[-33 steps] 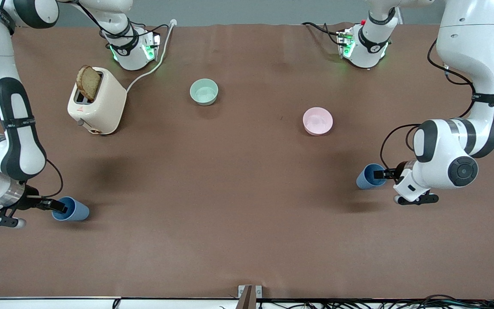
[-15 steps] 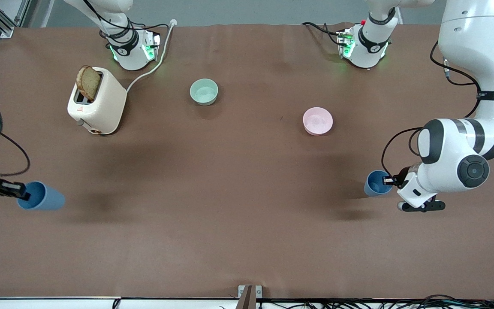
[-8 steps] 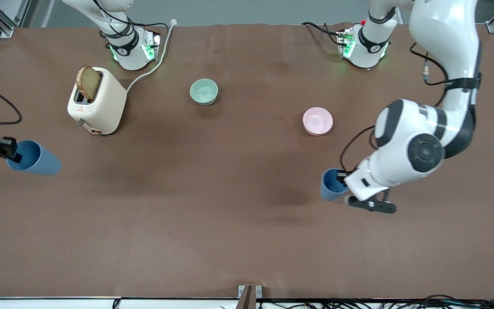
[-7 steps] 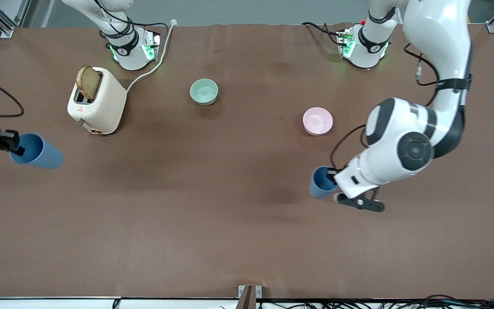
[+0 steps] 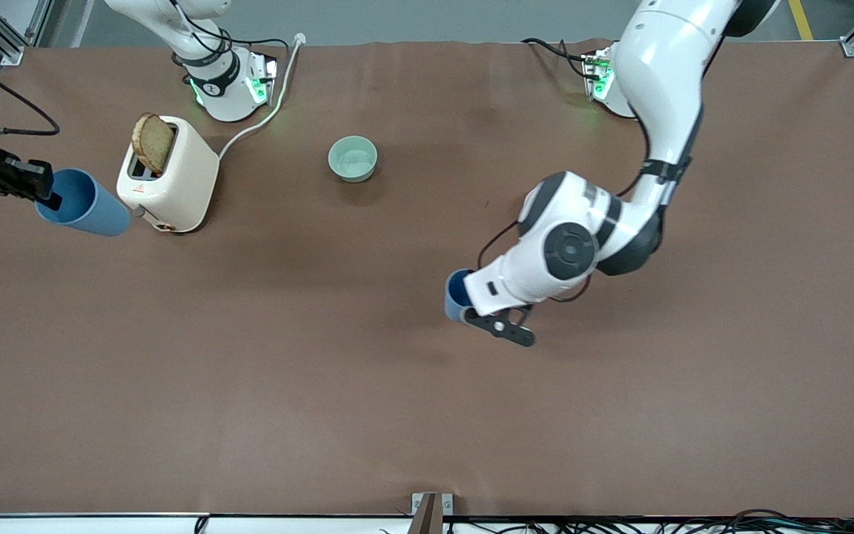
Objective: Stack blue cups with both arms
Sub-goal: 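Carry the blue cup to the table center with the left gripper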
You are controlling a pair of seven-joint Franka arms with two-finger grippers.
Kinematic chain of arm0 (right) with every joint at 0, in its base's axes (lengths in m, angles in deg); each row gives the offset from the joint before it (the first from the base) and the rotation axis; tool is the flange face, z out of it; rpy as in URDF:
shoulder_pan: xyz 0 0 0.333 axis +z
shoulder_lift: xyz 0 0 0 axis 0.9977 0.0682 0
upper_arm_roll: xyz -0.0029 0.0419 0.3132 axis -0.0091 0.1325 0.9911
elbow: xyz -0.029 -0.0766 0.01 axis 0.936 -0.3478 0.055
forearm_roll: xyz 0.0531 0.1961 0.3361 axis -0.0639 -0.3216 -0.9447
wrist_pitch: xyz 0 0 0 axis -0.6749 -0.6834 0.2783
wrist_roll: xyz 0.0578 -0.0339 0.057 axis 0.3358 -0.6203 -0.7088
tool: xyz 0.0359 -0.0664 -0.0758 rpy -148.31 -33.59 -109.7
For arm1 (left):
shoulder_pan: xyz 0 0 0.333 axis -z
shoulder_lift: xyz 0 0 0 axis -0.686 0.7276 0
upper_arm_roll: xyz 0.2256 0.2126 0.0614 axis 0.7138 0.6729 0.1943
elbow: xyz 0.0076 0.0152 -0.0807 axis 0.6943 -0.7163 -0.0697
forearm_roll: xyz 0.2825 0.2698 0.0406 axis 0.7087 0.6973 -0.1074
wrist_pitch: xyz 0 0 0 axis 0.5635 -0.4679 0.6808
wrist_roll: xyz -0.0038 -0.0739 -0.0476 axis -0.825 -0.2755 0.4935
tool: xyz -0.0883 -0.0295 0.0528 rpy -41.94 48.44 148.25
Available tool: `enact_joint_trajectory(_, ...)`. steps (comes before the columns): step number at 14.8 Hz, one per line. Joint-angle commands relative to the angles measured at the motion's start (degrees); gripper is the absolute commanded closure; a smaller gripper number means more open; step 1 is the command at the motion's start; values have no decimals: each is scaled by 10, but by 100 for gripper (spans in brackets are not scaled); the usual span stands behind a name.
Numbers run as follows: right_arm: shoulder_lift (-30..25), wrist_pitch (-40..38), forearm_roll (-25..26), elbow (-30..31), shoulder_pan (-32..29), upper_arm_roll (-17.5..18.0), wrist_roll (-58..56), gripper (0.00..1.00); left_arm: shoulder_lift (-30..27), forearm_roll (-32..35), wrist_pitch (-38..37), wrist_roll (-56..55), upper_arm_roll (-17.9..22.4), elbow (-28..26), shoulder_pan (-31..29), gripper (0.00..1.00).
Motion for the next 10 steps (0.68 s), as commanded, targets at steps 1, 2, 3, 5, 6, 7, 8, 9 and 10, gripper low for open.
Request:
enact_joint_trajectory(1, -3, -19, 10, -25, -3, 0, 14, 99, 17, -8, 12, -27, 2, 20, 32, 99)
enact_joint_trajectory(2, 6, -27, 7, -42, -7, 0, 13, 99, 20, -7, 15, -41, 2, 20, 47, 100)
enact_joint_trajectory(3, 19, -41, 5, -61, -9, 0, 13, 99, 24, -7, 17, -56, 2, 20, 59, 99)
enact_joint_trajectory(5, 52, -68, 5, -110, -9, -1, 12, 99, 26, -7, 17, -69, 2, 20, 68, 99)
enact_joint_trajectory(6, 62, -78, 5, -125, -9, -2, 12, 99, 28, -7, 17, -70, 2, 19, 68, 100)
enact_joint_trajectory(7, 63, -79, 3, -127, -9, -2, 13, 99, 34, -7, 17, -70, 2, 19, 68, 99)
enact_joint_trajectory(8, 63, -81, 3, -123, -10, -2, 15, 99, 42, -7, 18, -71, 2, 19, 68, 99)
enact_joint_trajectory(9, 63, -81, 3, -122, -13, -2, 15, 99, 48, -7, 18, -71, 2, 20, 70, 99)
enact_joint_trajectory(10, 63, -79, 2, -122, -14, -2, 12, 99, 54, -8, 20, -71, 2, 20, 73, 99)
